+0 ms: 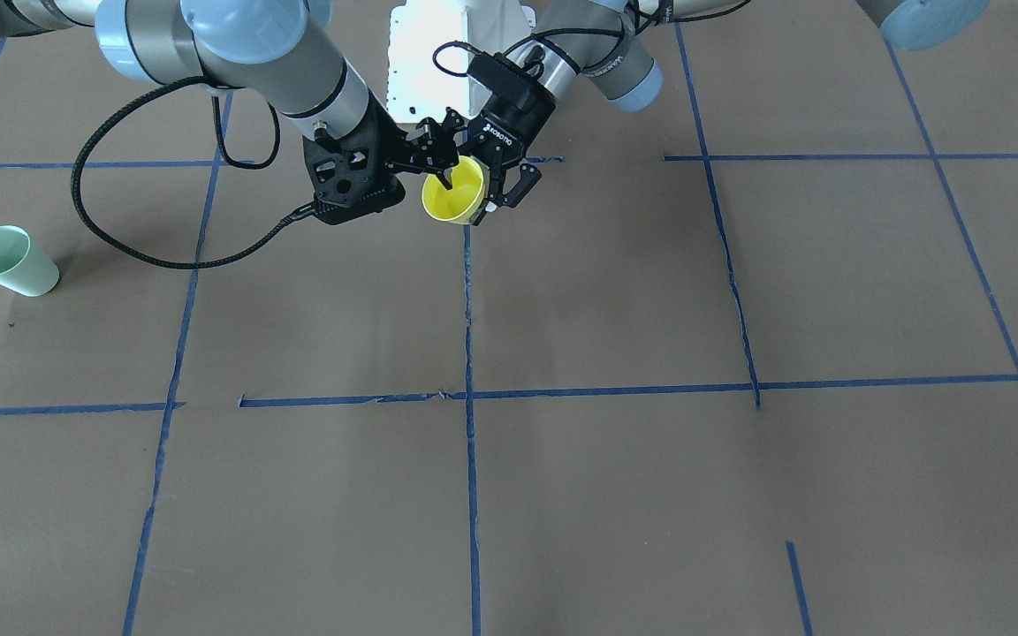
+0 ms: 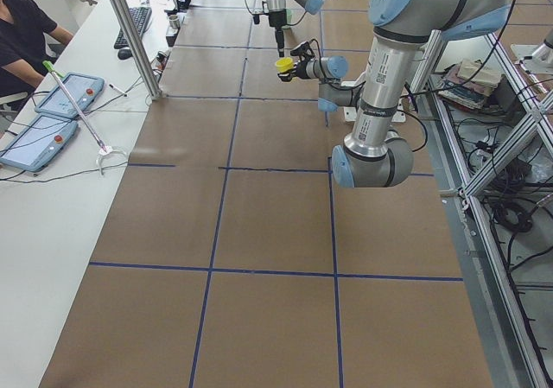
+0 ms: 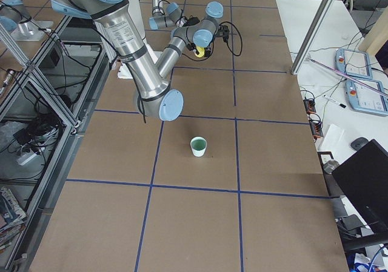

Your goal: Transfer and stack yellow cup on green cup

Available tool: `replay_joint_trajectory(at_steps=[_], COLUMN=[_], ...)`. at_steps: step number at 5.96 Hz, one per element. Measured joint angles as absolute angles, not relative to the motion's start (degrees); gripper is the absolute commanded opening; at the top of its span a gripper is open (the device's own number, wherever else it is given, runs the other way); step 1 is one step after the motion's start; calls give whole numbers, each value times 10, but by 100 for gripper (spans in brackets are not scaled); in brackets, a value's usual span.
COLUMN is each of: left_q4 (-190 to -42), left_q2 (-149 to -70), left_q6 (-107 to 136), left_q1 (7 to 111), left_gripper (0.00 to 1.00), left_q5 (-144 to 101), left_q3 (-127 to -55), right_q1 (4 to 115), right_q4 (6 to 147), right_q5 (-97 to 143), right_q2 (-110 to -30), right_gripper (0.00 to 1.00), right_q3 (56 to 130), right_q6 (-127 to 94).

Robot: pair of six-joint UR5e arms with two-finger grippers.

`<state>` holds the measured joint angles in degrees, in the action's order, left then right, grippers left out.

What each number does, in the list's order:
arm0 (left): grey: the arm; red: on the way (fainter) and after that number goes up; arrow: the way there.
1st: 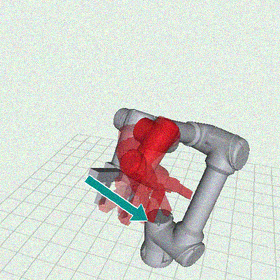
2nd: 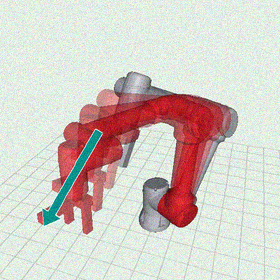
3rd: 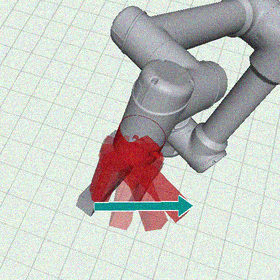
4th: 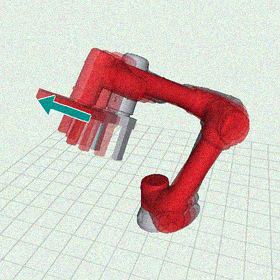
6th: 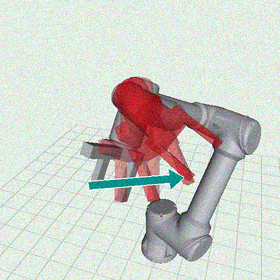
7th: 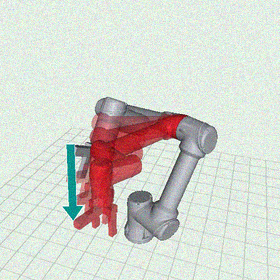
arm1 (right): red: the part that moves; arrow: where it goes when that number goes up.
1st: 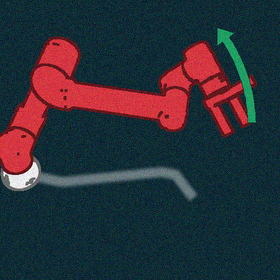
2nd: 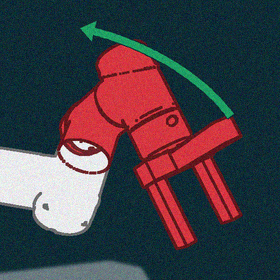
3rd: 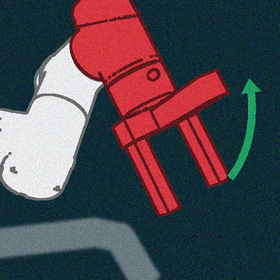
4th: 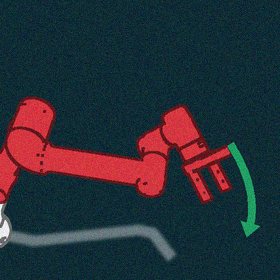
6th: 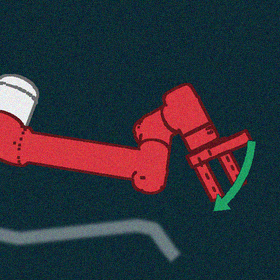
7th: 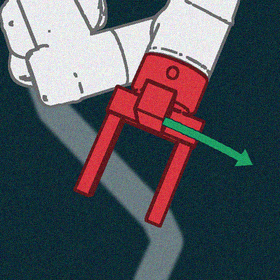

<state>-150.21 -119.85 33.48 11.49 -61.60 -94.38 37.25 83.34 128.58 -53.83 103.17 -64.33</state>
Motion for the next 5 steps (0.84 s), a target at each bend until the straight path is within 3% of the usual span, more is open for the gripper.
replay_joint_trajectory(at_steps=[4,5], left_q4=[-1503,-1503], left_q2=[-1205,-1207], left_q6=[335,335], left_q1=[113,113], left_gripper=[48,50], left_q5=[-615,-614], left_q3=[-944,-943], right_q1=[359,354], right_q4=[809,809], right_q5=[1285,1285], right_q2=[-542,-542], right_gripper=[99,79], right_q3=[1013,1012], right_q6=[-645,-645])
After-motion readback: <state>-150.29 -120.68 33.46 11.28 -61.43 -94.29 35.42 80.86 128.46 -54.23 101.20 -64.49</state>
